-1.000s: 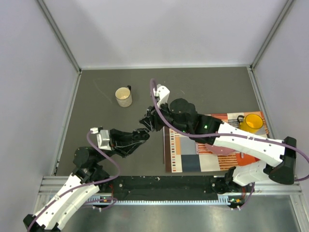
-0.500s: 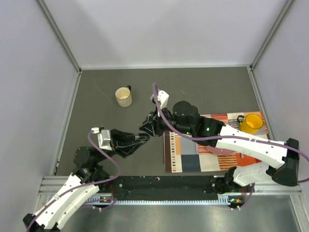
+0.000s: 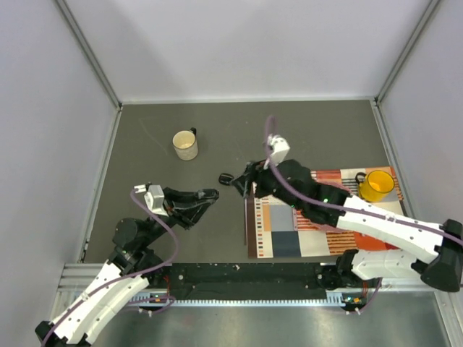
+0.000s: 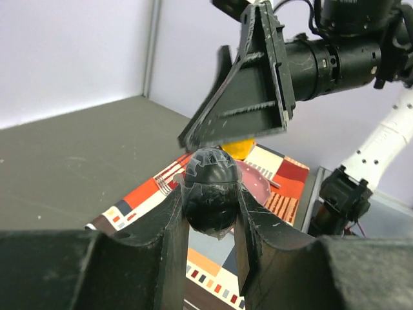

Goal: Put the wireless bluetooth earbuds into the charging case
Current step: Close the charging case, then place the charging case at the center of the board.

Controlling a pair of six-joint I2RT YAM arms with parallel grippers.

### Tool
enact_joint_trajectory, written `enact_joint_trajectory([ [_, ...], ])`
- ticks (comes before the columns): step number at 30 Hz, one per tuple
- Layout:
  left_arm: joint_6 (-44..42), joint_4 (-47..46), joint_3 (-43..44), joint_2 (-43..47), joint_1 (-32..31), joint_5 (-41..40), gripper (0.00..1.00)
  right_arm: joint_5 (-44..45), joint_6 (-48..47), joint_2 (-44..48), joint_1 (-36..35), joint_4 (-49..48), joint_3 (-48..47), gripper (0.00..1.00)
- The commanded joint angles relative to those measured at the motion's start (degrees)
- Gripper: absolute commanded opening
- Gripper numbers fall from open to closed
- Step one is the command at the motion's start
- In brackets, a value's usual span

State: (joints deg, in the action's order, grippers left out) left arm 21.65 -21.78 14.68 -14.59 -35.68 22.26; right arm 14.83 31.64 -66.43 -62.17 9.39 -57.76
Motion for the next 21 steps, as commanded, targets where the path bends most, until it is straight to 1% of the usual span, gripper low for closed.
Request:
enact_joint_trajectory([
  [1,4.2,5.5,1.5,2.5,0.2,-9.5,0.0,-2.0,13.4,7.0,10.9,-0.5,5.6,0.68],
  [2,4.7,6.2,1.4,3.2,0.2,-10.7,0.0,-3.7,16.0,7.7,12.7,-0.6,6.8,0.68],
  [4,5.7,8.8,1.6,4.0,0.2,-13.4,0.0,-6.6,16.9,9.5,16.4,-0.5,9.3,0.69],
  [5,6.2,9.8,1.8,4.2,0.2,-14.3,0.0,-7.3,17.1,10.0,17.1,-0.5,10.0,0.7],
  [9,9.1,14.5,2.5,4.1,0.2,-18.8,0.0,-9.9,16.0,11.0,17.3,-0.6,11.4,0.72],
  [13,13.3,18.3,3.1,1.2,0.3,-20.1,0.0,-12.8,16.0,10.4,17.2,-0.6,12.1,0.72],
  [16,15.6,17.0,2.5,-2.6,0.2,-18.2,0.0,-13.8,16.0,10.2,17.2,-0.9,12.3,0.72],
  [20,17.9,12.1,2.4,-8.3,0.3,-16.1,0.0,-14.6,15.5,10.3,17.3,-1.9,12.7,0.72],
  [21,18.3,11.2,2.4,-9.4,0.3,-15.8,0.0,-16.2,15.4,10.3,17.3,-2.3,12.6,0.72],
])
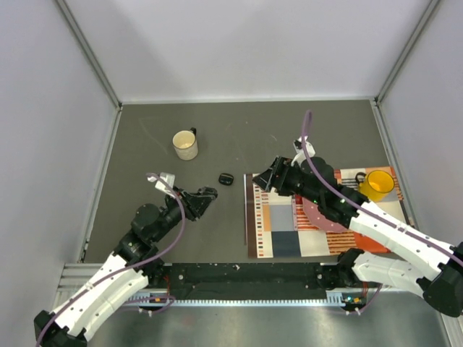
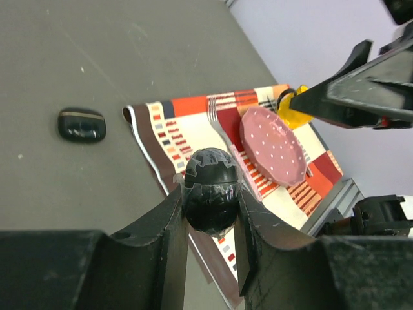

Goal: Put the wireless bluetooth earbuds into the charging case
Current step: Place the charging case at the center of the board.

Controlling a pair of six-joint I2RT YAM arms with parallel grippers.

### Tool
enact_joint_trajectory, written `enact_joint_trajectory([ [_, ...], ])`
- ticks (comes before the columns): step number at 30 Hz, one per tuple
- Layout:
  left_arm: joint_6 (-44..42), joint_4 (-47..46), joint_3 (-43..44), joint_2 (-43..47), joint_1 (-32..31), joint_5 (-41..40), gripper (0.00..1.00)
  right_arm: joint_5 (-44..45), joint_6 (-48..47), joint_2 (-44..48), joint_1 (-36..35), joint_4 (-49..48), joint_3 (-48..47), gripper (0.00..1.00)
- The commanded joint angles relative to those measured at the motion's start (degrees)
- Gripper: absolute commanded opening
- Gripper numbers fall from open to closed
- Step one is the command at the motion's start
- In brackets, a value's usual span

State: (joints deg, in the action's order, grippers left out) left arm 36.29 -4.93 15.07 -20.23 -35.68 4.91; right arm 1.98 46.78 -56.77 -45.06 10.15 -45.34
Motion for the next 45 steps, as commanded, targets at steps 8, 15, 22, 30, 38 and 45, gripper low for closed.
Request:
enact_joint_trajectory([
  [8,9.7,-11.8,1.8,-14.3,1.3,4.8,0.0,-6.4,-0.8,1.2,0.1,-3.4,1.0,0.72],
  [15,14.9,-18.8,-0.1,-22.3,1.8,4.9,0.01,-6.3,-1.4,3.3,0.1,-3.4,2.8,0.72],
  [22,19.1,-31.8,-2.2,-35.0,1.8,5.2,0.01,-6.4,-2.5,4.5,0.1,-3.2,3.5,0.72],
  [30,22.9,-40.6,-0.8,-50.2,2.0,3.2,0.02,-7.3,-4.1,4.9,0.1,-2.7,4.1,0.72],
  [38,29.9,-48.8,0.5,-66.2,2.1,5.9,0.07,-7.1,-5.3,5.1,0.1,-2.4,4.3,0.72],
  [45,36.1,-61.9,1.7,-78.8,2.0,5.9,0.16,-7.1,-5.8,5.2,0.1,-2.2,4.4,0.72],
])
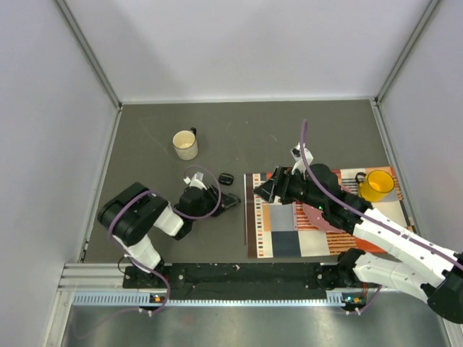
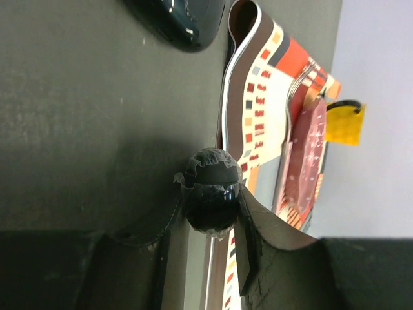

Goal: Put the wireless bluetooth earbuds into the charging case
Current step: Place the charging case at the center of the board.

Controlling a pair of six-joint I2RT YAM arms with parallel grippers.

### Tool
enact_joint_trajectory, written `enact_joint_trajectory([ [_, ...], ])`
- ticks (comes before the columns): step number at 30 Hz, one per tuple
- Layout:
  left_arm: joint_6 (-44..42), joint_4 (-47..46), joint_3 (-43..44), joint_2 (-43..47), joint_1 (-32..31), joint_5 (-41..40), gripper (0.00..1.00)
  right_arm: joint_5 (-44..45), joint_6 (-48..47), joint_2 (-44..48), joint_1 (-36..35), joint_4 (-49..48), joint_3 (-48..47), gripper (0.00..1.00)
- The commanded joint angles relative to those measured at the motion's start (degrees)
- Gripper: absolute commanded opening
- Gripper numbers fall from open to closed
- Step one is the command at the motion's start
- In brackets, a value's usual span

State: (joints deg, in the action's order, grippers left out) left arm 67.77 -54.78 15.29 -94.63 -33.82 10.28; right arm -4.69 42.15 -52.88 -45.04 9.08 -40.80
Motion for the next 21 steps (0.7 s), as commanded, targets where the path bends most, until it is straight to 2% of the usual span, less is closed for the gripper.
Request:
enact_joint_trajectory([
  [1,5.1,-13.3,1.3,-5.1,0.2,0.2,0.18,-0.4,-1.4,1.4,0.2,-1.3,-0.1,0.72],
  [6,5.3,-11.7,0.7,-6.3,0.2,-0.8,0.24,0.0,-1.5,1.6,0.2,-0.9,0.1,0.72],
  [8,5.3,-12.3,0.1,-6.7,0.2,-1.0,0.31,0.2,-1.5,1.4,0.2,-0.9,0.0,0.72],
  [13,5.4,-14.1,-2.5,-7.0,0.6,-1.2,0.4,0.1,-1.7,0.2,0.1,-1.0,-0.5,0.72],
  [21,5.4,-15.3,-5.6,-5.7,1.1,-2.3,0.49,-1.7,-1.5,-2.5,0.1,-1.4,-2.1,0.72],
])
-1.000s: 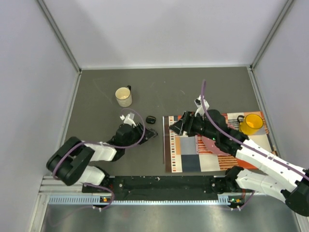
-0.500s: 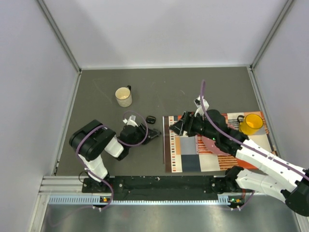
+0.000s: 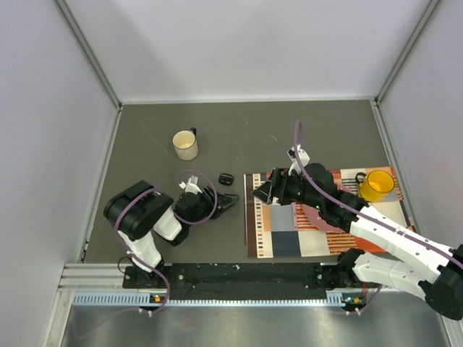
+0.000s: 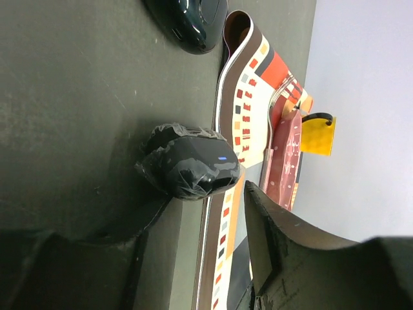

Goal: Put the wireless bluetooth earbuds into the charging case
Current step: Place the charging case at the center of the board, then reset both arms

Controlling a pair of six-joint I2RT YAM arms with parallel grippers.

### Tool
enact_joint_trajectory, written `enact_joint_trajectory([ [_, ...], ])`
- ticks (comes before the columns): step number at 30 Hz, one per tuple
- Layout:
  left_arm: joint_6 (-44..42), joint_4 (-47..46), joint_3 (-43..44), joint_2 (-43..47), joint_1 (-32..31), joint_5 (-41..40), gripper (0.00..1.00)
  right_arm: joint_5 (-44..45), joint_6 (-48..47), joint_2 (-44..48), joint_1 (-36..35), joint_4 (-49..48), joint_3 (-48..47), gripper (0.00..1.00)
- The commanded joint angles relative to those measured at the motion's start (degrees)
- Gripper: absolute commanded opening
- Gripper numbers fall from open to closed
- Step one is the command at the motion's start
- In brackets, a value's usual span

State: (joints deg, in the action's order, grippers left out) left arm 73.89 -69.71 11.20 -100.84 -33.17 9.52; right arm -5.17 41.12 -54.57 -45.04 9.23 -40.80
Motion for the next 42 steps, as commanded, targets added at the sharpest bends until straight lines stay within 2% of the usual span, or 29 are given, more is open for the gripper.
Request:
enact_joint_trajectory([
  [1,-1.0,0.1,-1.5,0.8,0.5,-1.5,0.49,-1.4,-0.4,-1.1,0.2,-1.6,-2.1,0.73],
  [14,-6.4,9.7,-4.2,11.3,0.6,-1.5,0.51,0.0,1.5,0.1,0.1,-1.5,-1.3,0.72],
  [20,-13.1,20.7,-4.8,21.5,0.6,0.8,0.51,5.0,1.4,4.6,0.1,-2.5,1.2,0.72],
  [24,-20.4,35.0,-2.1,34.3,0.5,1.0,0.51,6.9,0.4,5.5,0.1,-2.0,2.5,0.73],
  [25,-24.7,43.9,0.4,40.1,0.5,0.5,0.51,7.3,-0.2,5.2,0.1,-2.0,2.6,0.73],
  [26,-26.9,47.7,1.7,43.2,0.5,-0.5,0.51,7.5,-0.6,4.9,0.1,-1.8,2.7,0.73],
  [28,-32.7,59.5,5.6,51.2,0.5,-4.3,0.52,7.5,-1.6,3.7,0.2,-1.4,2.4,0.73],
  [30,-36.3,65.7,7.6,56.1,0.5,-7.5,0.53,6.9,-2.4,2.5,0.4,-0.6,1.2,0.78],
  [31,-38.6,68.1,9.1,60.3,0.5,-12.0,0.53,6.5,-3.9,1.1,0.6,-0.2,0.5,0.79],
  [33,-41.0,75.1,9.9,66.1,0.5,-15.9,0.54,5.4,-5.6,-0.5,0.9,2.8,-2.5,0.8],
  [35,-43.0,80.1,11.0,69.6,0.5,-21.5,0.58,5.3,-9.1,-2.9,1.3,5.3,-5.9,0.81],
  [36,-43.0,81.4,11.8,72.6,0.6,-23.0,0.69,5.4,-10.0,-3.7,1.5,6.7,-7.3,0.82],
  [37,-43.4,82.4,12.3,73.8,0.6,-24.7,0.99,5.9,-11.3,-4.6,1.8,9.6,-8.4,0.82],
  [38,-44.3,84.9,13.0,74.7,0.6,-25.1,0.99,6.6,-11.7,-5.7,1.7,10.7,-10.2,0.83],
  [40,-48.3,87.1,15.9,76.0,0.6,-25.0,0.99,9.9,-12.0,-6.9,2.4,13.7,-11.4,0.97],
  [42,-52.1,90.7,18.6,75.8,0.6,-24.0,0.99,10.4,-12.6,-8.5,3.9,15.4,-13.2,0.99],
])
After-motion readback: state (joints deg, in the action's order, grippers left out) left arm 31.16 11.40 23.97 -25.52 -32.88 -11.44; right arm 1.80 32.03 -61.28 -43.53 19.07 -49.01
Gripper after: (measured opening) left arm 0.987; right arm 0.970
